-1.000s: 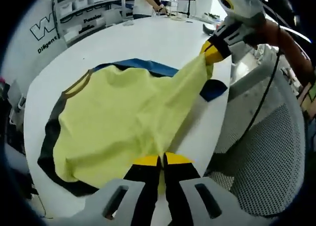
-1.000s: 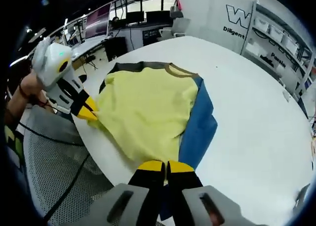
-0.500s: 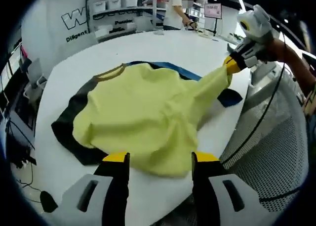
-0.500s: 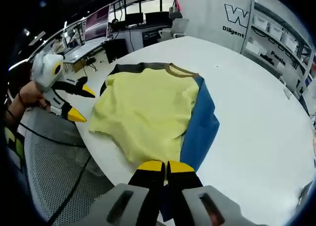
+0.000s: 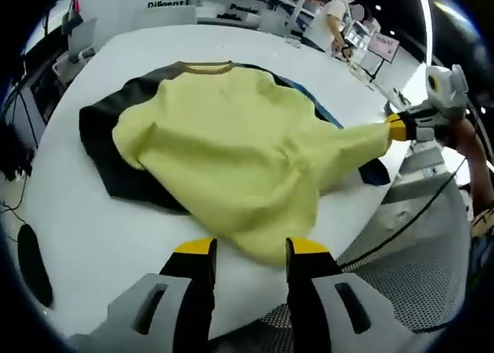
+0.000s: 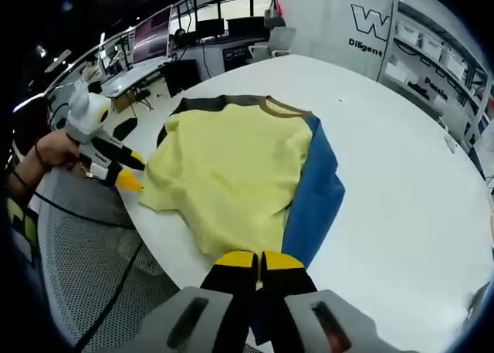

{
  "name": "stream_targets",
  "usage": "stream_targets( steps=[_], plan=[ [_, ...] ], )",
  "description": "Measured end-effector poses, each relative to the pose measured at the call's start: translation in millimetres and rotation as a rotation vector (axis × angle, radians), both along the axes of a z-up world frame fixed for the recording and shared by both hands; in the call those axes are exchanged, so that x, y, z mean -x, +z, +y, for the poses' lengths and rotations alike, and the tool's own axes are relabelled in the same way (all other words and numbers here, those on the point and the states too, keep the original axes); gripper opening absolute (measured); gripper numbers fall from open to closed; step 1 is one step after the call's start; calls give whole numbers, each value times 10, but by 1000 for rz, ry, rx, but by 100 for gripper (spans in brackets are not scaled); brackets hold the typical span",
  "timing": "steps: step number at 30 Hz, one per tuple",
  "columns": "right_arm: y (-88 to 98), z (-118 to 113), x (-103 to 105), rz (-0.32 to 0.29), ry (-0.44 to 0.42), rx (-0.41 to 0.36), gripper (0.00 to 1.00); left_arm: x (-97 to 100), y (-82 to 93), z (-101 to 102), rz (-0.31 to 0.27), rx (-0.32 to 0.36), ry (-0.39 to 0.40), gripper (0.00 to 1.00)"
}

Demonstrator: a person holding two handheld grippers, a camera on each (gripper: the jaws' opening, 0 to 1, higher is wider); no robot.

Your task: Fold the garment on the visible template until the final outline fits inside the template.

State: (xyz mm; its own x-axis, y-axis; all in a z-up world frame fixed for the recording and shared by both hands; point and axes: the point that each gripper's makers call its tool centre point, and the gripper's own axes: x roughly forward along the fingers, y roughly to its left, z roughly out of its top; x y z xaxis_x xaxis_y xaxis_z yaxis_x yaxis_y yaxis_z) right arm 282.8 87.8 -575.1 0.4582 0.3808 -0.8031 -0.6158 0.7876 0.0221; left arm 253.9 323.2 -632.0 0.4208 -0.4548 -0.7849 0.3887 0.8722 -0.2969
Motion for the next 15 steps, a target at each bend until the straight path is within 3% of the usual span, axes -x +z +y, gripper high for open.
stream_targets(
  steps=[4,6,8,9,15],
  plan=[
    [-18,-9,-8,6,-3,-1,0,-14,-40,-60,44,92,53,18],
    [-18,-14,-14,4,-6,-3,0,-4,-48,-70,44,104,39,17],
    [-20,-20,-2,6,-10,-6,0,2,-13,-111,68,162,85,8],
    [-22,-21,1,6,-10,-6,0,-11,-5,-107,63,166,94,1],
    [-49,-31,16,13,-14,-9,0,-25,69,-69,44,165,97,0]
  ],
)
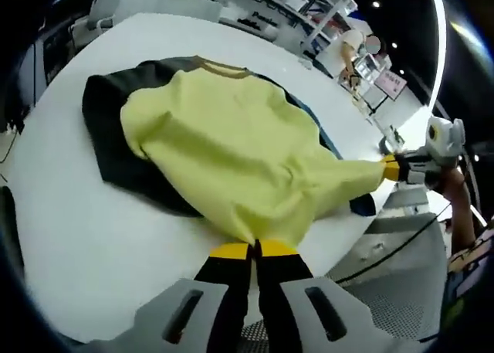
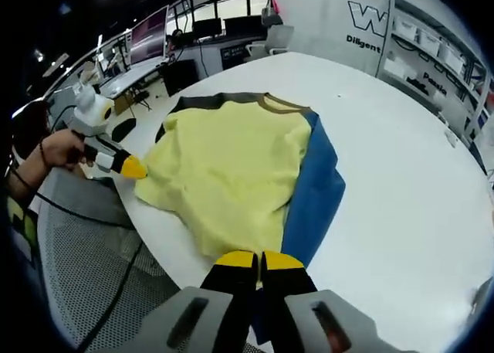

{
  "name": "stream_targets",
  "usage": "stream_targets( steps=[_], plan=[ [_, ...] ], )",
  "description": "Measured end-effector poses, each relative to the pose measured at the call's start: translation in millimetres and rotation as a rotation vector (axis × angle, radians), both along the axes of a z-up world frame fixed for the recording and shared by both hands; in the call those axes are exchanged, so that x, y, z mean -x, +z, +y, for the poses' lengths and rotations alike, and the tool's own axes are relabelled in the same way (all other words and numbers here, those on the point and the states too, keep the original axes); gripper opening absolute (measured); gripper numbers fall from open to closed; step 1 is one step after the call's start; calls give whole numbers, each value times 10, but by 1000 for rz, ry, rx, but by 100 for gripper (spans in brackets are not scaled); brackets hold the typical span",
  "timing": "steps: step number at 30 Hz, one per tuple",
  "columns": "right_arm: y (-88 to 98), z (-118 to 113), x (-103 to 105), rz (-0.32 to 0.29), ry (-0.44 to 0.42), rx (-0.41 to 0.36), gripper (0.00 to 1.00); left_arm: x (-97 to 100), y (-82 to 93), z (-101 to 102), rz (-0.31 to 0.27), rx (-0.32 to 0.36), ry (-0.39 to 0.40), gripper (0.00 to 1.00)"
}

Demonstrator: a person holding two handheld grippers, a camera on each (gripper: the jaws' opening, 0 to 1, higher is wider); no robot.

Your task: Fold the garment on the visible template until the final outline fits inside the template.

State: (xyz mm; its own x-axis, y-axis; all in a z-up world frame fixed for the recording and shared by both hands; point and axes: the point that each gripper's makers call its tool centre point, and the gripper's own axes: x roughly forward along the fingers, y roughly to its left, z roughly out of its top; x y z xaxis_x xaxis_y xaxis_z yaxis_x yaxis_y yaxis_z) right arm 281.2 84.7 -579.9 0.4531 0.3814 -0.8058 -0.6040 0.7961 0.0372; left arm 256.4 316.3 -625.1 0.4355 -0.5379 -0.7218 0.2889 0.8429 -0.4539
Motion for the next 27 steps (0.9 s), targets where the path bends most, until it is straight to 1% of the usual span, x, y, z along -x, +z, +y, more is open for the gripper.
stream_targets(
  steps=[1,2,3,5,6,7,8,9,10,13,15,17,19,21,22,23,24,25,27],
  plan=[
    [-18,5,17,7,0,-3,0,-20,166,61,-58,-38,-17,0],
    [-20,8,20,8,2,-3,0,-22,191,71,-68,-44,-20,0],
    [-23,16,25,8,6,-4,0,-26,259,102,-83,-58,-20,0],
    [-20,34,29,7,11,-3,0,-6,360,182,-77,-87,-8,0],
    [-10,54,33,6,14,-4,0,45,379,253,-40,-123,10,0],
    [-5,65,39,7,15,-5,0,91,415,305,-17,-161,4,0],
    [14,111,58,4,35,-8,0,79,497,356,-57,-216,-22,0],
    [24,150,71,-1,49,-9,0,82,578,395,-79,-253,-29,0],
    [23,169,80,0,55,-9,0,103,616,408,-70,-261,-20,0],
    [26,219,97,0,70,-9,0,134,712,440,-77,-291,-26,0],
    [27,260,115,1,87,-10,0,183,762,459,-68,-335,-53,0],
    [23,264,125,-1,102,-3,0,229,773,469,-49,-391,-92,0],
    [15,232,128,-4,110,12,0,312,771,414,-15,-471,-177,0],
    [0,181,129,-2,106,17,0,370,743,360,7,-525,-257,0],
    [-5,172,129,0,103,16,0,386,713,369,18,-569,-280,0],
    [-27,149,139,8,94,12,0,399,667,338,33,-574,-301,0],
    [-57,112,151,13,89,24,0,410,552,235,67,-531,-313,0],
    [-79,81,163,16,89,38,0,432,492,203,94,-517,-319,0],
    [-117,28,194,26,86,45,0,401,373,186,102,-534,-343,0]
  ],
)
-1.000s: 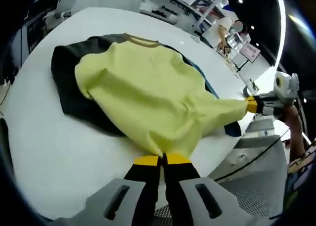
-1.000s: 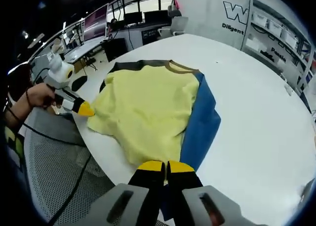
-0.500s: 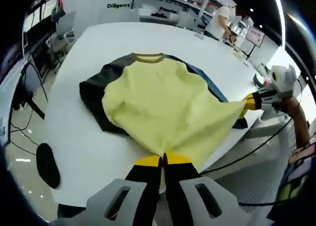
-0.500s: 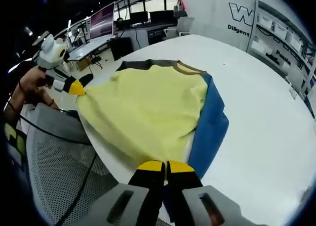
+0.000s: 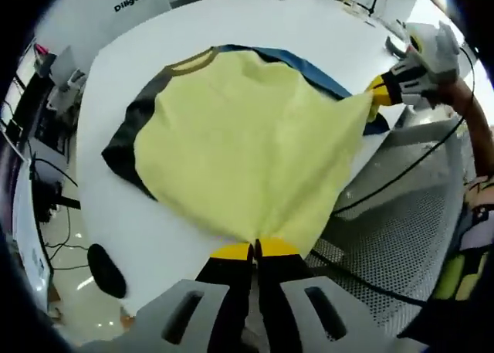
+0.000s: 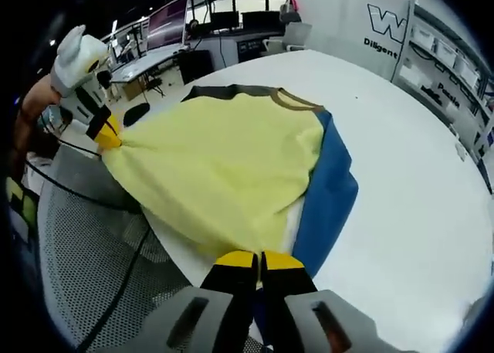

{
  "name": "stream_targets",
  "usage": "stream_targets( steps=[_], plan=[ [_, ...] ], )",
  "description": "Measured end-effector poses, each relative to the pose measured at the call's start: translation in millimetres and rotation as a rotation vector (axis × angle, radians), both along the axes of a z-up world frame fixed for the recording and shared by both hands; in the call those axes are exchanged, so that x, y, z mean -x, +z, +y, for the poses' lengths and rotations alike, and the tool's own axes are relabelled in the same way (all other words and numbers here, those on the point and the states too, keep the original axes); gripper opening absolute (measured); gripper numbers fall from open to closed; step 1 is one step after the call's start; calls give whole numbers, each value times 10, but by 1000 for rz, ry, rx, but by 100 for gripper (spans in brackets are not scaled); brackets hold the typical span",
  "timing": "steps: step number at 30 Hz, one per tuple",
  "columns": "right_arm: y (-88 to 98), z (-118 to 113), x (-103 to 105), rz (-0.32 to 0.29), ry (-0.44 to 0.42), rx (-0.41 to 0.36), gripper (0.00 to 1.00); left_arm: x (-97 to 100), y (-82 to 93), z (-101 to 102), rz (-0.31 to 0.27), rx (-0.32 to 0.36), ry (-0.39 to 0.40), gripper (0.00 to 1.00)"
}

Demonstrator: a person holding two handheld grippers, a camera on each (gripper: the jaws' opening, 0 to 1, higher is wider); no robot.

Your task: Fold the garment on the visible template until the final outline fits inside the template.

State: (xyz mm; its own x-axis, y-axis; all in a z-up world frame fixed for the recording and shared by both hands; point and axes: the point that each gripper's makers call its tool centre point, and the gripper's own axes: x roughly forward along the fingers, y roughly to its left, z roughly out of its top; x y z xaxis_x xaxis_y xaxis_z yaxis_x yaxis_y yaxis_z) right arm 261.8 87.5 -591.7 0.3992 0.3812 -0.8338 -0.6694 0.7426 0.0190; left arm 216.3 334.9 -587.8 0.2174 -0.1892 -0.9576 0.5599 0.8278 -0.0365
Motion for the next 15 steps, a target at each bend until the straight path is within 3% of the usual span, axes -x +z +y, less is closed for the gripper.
stream_targets(
  steps=[8,15],
  plan=[
    [-48,-118,41,10,-32,-3,0,-31,-286,-98,31,47,-27,0],
    [-37,-132,23,5,-38,5,0,-107,-399,-165,40,80,-37,0]
  ],
)
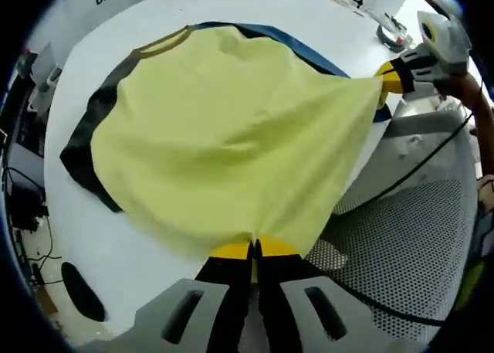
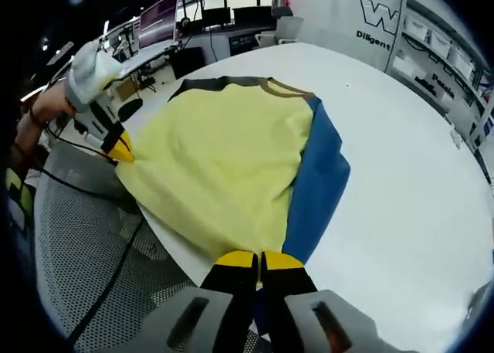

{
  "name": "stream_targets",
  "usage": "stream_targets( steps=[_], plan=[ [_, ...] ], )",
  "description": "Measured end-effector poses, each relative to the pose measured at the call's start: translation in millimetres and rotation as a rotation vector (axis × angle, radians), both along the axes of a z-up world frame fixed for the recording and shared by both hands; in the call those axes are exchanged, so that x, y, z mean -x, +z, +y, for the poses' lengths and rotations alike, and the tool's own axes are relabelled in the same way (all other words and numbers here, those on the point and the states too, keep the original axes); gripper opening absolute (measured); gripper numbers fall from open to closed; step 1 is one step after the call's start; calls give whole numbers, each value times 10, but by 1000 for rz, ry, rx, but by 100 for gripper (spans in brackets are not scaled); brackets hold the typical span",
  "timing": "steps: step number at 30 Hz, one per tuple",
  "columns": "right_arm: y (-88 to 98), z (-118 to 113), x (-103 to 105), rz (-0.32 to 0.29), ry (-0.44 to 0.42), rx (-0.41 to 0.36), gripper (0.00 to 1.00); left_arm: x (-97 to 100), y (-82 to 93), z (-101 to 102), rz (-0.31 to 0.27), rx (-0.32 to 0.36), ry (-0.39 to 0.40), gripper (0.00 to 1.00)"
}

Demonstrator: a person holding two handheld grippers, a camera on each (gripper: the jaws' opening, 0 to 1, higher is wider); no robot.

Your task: Fold the garment on the visible template until the final outline fits inside the template.

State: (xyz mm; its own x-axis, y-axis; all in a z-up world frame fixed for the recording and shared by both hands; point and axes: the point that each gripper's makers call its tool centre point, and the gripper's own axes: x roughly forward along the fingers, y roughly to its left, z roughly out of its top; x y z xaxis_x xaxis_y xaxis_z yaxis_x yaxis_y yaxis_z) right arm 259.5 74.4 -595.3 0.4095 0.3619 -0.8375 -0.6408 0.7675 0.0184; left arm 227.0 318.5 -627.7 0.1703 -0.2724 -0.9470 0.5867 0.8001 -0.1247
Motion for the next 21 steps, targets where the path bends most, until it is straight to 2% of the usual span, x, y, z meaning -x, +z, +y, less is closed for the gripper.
stream_targets(
  steps=[3,5,8,9,12,13,14,15,17,19,20,21],
  plan=[
    [6,-8,-24,-3,-2,3,0,-25,-52,-85,10,59,13,0],
    [11,-10,-31,-4,-2,3,0,-73,-42,-114,-24,79,2,0],
    [12,-14,-43,-6,-4,3,0,-136,37,-219,-75,185,21,1],
    [7,-16,-44,-4,-5,4,0,-151,49,-210,-87,191,22,2],
    [-1,-18,-47,-1,-7,4,0,-143,96,-148,-96,195,23,7],
    [1,-19,-52,-1,-9,3,0,-172,160,-80,-136,191,31,9],
    [2,-18,-53,-1,-9,3,0,-178,175,-58,-146,187,31,11],
    [1,-18,-55,-1,-7,5,0,-181,223,15,-172,171,26,14],
    [-7,-17,-60,0,-7,6,0,-135,273,122,-190,142,15,16],
    [-15,-17,-62,4,-9,4,0,-99,290,248,-208,108,0,16],
    [-18,-20,-63,6,-13,4,0,-122,285,365,-247,66,-12,17],
    [-17,-20,-64,5,-14,3,0,-108,279,397,-251,52,-30,18]
  ],
)
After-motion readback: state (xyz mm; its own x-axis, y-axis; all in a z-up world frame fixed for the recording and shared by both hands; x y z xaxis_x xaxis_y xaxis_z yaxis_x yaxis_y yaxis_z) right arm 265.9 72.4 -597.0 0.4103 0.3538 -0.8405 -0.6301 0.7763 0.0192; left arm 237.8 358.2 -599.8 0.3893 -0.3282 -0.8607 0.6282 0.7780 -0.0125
